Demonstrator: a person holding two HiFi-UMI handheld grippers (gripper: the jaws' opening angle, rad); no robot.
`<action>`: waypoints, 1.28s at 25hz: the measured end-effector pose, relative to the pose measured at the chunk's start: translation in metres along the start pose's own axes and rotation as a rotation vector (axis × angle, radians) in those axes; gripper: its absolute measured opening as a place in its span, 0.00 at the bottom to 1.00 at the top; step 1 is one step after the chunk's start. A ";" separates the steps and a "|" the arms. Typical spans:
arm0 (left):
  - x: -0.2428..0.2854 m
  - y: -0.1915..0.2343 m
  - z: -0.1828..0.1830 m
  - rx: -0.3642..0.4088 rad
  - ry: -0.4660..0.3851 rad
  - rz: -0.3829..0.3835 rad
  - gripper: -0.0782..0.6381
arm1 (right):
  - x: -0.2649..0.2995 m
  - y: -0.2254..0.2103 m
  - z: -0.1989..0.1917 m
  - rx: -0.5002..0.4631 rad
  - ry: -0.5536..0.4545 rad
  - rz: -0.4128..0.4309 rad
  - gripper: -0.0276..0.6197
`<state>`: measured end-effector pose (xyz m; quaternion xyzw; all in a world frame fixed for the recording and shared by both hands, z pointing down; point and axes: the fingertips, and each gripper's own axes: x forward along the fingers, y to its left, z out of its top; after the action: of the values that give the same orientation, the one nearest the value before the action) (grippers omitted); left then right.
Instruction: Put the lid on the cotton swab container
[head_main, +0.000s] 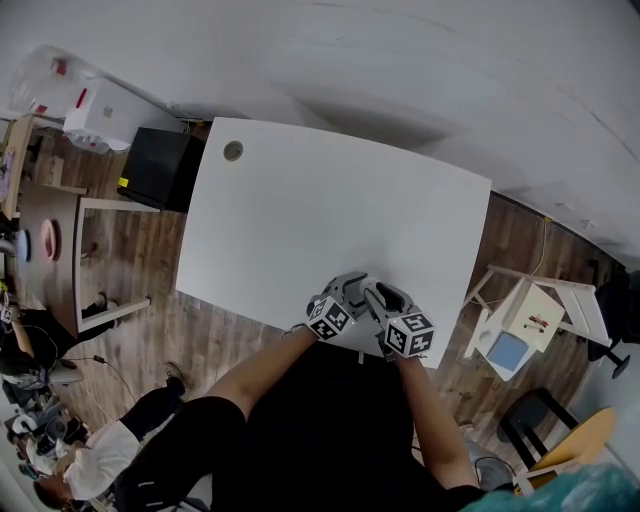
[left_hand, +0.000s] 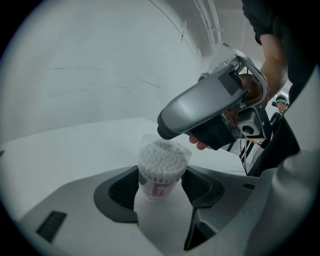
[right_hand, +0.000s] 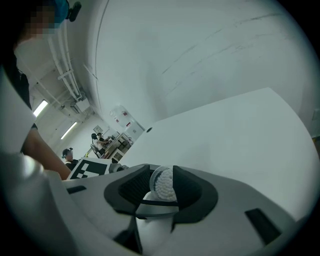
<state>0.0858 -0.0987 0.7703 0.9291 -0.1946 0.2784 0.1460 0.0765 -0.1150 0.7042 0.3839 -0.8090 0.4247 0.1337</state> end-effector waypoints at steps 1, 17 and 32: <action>0.000 -0.001 0.000 -0.001 -0.001 0.004 0.49 | 0.001 -0.001 -0.001 -0.008 0.005 -0.010 0.28; -0.002 0.001 -0.001 -0.006 -0.016 0.013 0.49 | 0.012 0.008 -0.003 -0.249 0.069 -0.084 0.28; -0.002 0.000 0.000 -0.011 -0.017 0.025 0.49 | 0.016 0.009 -0.008 -0.432 0.048 -0.266 0.27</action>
<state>0.0845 -0.0980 0.7693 0.9281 -0.2090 0.2712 0.1461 0.0581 -0.1142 0.7124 0.4390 -0.8200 0.2297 0.2865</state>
